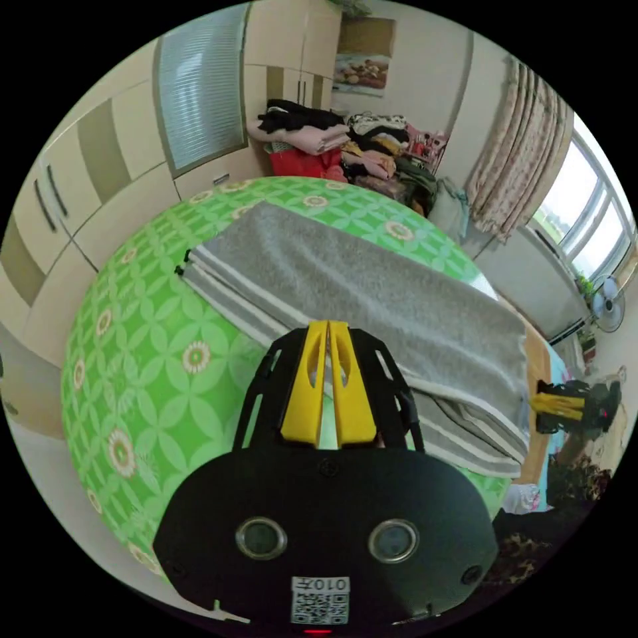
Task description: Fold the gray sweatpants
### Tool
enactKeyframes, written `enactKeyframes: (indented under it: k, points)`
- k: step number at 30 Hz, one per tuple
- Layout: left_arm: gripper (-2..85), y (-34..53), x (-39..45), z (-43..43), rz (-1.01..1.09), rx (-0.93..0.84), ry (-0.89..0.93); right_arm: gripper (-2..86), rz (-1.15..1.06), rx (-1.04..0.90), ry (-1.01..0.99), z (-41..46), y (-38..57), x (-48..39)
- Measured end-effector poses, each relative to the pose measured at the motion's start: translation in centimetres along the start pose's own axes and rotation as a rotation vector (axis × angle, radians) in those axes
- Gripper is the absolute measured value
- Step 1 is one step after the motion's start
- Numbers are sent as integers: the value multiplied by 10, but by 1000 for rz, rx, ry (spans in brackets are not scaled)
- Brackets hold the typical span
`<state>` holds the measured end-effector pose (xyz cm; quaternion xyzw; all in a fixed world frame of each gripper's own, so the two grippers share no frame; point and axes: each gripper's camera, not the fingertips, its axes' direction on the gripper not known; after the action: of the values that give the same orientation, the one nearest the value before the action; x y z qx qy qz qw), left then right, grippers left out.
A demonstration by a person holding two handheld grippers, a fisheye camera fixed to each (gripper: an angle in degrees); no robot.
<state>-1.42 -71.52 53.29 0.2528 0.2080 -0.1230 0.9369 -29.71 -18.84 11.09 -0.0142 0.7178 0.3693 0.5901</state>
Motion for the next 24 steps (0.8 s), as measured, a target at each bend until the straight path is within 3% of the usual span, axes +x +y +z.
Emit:
enactKeyframes:
  k: [6,12,20,24]
  points:
    - [-3,-65,42,70,144,-148,-229,25,115,7,-118,27,10,28]
    - [-3,-78,62,71,235,-174,-386,27,162,10,-184,35,6,49]
    - [-4,-3,3,17,129,-367,-489,24,134,48,-208,37,5,21]
    - [-4,50,-31,-21,-1,-405,-457,22,84,173,-295,14,12,-4]
